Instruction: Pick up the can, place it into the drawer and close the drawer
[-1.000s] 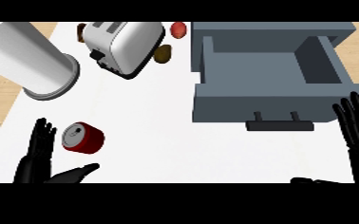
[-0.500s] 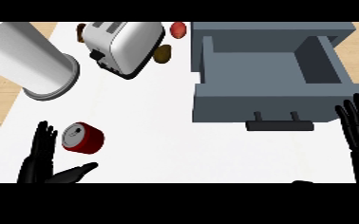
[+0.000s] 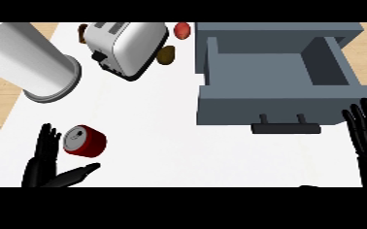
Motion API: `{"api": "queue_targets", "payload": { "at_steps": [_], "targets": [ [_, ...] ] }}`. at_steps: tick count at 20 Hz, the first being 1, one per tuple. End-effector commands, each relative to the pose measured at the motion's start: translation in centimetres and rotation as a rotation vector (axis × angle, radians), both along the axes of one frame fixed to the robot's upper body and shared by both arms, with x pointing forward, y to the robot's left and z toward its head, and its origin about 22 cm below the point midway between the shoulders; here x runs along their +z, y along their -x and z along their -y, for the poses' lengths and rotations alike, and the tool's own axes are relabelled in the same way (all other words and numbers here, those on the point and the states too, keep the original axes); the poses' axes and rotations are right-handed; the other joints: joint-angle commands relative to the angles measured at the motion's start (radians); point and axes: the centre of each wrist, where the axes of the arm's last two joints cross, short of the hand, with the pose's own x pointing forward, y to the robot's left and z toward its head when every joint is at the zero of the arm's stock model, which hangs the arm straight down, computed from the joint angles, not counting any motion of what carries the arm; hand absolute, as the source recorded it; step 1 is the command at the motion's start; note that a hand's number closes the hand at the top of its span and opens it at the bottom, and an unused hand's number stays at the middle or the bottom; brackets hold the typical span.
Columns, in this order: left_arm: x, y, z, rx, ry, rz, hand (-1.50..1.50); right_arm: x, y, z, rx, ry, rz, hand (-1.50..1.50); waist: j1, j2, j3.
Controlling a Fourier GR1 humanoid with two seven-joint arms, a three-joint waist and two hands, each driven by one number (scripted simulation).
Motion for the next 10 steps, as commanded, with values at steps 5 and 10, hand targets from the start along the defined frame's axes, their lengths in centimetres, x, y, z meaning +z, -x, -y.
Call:
{"api": "queue_targets", "payload": {
  "at_steps": [5,10],
  "targets": [
    [0.5,-2.4,0.1,-0.03,0.002,0.001,-1.5,1.6,0.8,0.8,-0.004,-0.006,0.003,-1.5,-0.001,0.0,0.0],
    [1.1,-3.1,-0.8,-0.017,0.015,-0.018,-1.5,1.9,0.6,0.1,-0.008,-0.002,0.011,-1.5,0.0,0.0,0.0]
  ]
}}
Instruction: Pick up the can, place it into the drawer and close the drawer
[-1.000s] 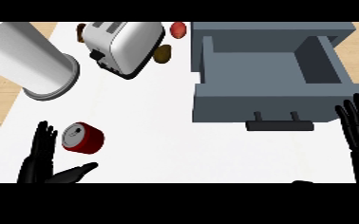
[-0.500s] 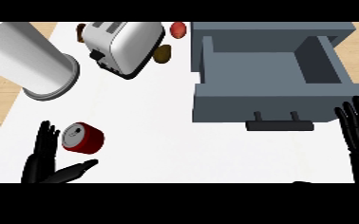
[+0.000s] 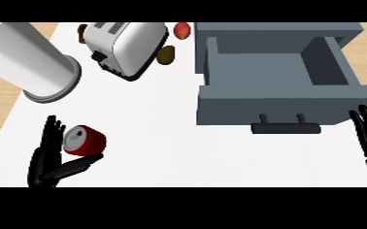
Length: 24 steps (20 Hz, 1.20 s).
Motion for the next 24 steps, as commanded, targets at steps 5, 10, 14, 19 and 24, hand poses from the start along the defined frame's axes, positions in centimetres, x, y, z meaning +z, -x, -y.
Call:
{"api": "queue_targets", "payload": {
  "at_steps": [5,10,14,19,24],
  "targets": [
    [0.6,-2.1,1.3,-0.016,0.016,0.022,-1.5,1.0,1.8,0.6,-0.002,-0.002,0.012,-1.5,-0.001,-0.001,0.0],
    [-0.4,-4.2,1.4,-0.031,0.013,0.003,-1.5,0.7,0.0,0.0,-0.004,-0.004,0.011,-1.5,-0.001,0.0,0.0],
    [-0.4,-3.2,1.0,-0.078,0.002,0.012,-1.5,1.2,2.6,1.4,-0.001,-0.006,0.005,-1.5,-0.002,-0.001,0.0],
    [-0.4,-3.9,2.3,-0.084,0.031,0.048,1.5,-0.3,0.9,-0.8,-0.006,-0.018,-0.009,-1.5,0.0,-0.001,0.0],
    [0.8,-5.9,4.0,-0.126,0.088,0.095,1.5,1.3,0.6,1.1,-0.013,-0.029,0.012,-1.5,0.0,0.0,0.0]
  ]
}}
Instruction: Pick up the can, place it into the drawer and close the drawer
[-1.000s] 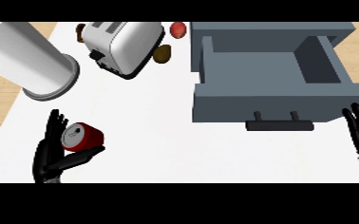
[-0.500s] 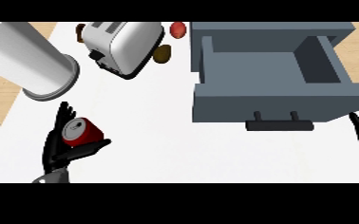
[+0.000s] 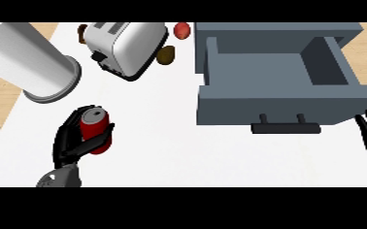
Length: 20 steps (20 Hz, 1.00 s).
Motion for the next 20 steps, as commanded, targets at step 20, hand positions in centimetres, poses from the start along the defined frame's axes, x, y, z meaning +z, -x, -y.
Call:
{"api": "queue_targets", "payload": {
  "at_steps": [20],
  "targets": [
    [8.4,-5.4,7.3,-0.212,0.037,0.119,1.5,0.6,1.5,-0.4,-0.016,0.008,0.013,-1.5,0.0,-0.001,0.0]
  ]
}}
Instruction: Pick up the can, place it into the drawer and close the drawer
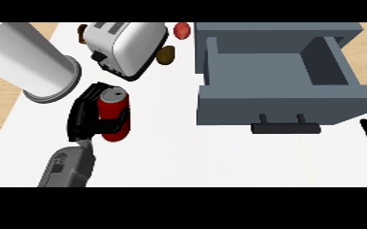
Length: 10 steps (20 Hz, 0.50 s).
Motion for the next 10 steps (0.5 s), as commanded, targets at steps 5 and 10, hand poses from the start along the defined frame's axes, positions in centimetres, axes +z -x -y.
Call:
{"api": "queue_targets", "payload": {
  "at_steps": [5,10],
  "targets": [
    [7.1,-2.0,4.2,-0.098,-0.054,0.076,1.5,-0.3,0.0,0.4,-0.026,-0.007,-0.009,-1.5,0.001,-0.001,0.0],
    [11.5,-1.6,8.6,-0.14,-0.065,0.089,1.5,-0.6,1.7,1.1,-0.006,-0.004,-0.006,-1.5,0.0,-0.003,0.001]
  ]
}}
